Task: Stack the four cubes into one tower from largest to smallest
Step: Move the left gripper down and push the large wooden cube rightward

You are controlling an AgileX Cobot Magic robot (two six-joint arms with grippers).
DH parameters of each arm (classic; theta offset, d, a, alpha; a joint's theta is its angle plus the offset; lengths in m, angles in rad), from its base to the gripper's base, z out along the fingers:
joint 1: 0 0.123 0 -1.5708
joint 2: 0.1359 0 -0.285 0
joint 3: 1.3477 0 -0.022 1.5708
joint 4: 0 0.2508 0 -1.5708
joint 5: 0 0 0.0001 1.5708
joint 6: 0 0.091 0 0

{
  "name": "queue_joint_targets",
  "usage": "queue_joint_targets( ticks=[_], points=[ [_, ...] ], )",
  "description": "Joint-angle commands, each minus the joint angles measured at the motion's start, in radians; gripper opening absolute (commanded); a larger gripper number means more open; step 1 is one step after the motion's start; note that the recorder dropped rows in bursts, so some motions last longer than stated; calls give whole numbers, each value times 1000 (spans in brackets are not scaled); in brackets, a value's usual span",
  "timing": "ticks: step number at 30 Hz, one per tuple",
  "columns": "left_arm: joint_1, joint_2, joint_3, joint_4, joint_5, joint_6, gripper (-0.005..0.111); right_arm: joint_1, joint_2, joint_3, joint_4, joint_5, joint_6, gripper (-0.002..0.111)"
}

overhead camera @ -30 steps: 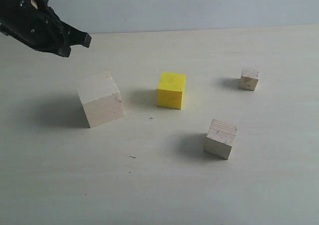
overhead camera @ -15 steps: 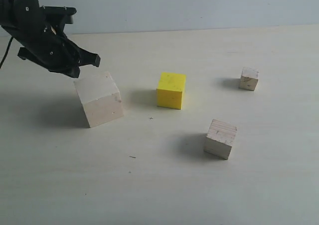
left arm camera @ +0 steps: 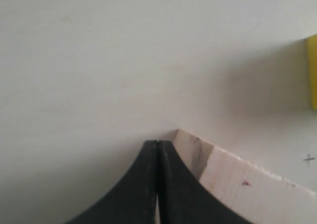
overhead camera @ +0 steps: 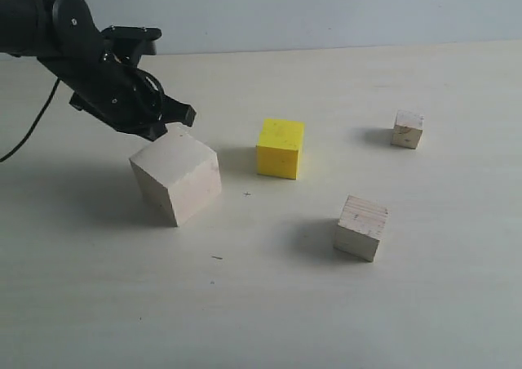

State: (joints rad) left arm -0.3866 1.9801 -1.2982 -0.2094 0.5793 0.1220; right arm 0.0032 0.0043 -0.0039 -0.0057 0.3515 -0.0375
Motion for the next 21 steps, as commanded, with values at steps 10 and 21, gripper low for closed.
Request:
queue_joint_targets(
  ticks=[10,21],
  points=[
    [-21,-2,-5,-235,105,243,0,2,-4,4,0,-16,-5,0],
    [-21,-20,-5,-268,138,339,0,2,-4,4,0,-16,-5,0]
  ],
)
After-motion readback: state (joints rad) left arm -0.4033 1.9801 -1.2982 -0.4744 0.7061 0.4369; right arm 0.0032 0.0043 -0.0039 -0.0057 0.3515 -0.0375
